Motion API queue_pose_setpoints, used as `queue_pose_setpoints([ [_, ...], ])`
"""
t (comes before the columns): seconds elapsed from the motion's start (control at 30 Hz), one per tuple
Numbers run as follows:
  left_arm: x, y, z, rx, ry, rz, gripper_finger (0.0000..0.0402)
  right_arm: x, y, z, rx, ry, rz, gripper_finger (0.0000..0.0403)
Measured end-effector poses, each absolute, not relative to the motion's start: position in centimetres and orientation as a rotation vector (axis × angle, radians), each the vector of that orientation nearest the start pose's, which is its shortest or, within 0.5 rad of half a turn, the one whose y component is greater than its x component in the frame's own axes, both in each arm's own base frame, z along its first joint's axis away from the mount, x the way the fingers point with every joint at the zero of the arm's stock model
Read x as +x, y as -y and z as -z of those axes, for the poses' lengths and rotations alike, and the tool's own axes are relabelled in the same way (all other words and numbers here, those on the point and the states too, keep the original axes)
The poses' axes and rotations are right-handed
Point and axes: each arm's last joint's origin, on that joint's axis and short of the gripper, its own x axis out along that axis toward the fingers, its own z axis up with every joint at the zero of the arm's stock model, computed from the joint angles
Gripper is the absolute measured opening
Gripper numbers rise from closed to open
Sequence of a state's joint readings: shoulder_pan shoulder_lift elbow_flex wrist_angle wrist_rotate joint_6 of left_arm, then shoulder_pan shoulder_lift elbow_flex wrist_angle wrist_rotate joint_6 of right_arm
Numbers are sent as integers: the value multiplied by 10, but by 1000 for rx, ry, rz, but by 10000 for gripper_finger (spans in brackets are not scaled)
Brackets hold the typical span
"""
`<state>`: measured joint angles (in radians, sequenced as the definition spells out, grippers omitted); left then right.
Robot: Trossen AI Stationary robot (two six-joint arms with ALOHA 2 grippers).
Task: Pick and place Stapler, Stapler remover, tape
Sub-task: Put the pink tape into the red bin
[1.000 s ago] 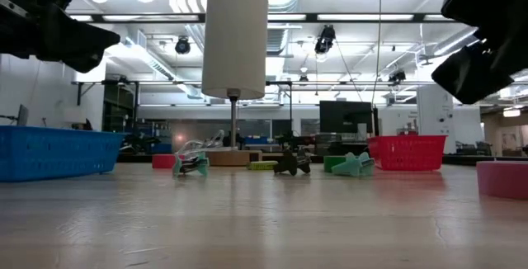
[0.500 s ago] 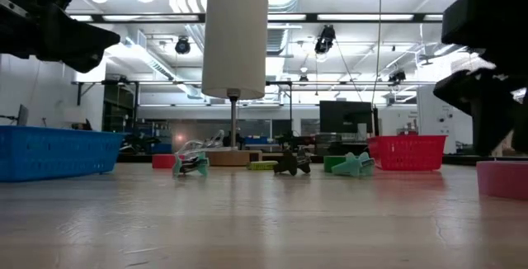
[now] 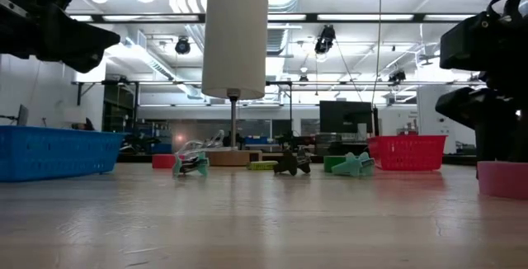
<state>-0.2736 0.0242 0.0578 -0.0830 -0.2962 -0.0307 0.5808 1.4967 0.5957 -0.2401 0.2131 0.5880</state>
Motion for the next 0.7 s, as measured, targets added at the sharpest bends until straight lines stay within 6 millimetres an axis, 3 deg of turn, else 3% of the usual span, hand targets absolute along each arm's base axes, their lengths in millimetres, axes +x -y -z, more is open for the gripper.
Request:
queue_pose_setpoints([
  [0.47,93,17,-173,-17,-47,-24,26,204,-125,-125,98,-1077,25,67],
  [0.7,93,17,-173,-17,-47,-24,26,203,-125,-127,86,-1069,12,60],
])
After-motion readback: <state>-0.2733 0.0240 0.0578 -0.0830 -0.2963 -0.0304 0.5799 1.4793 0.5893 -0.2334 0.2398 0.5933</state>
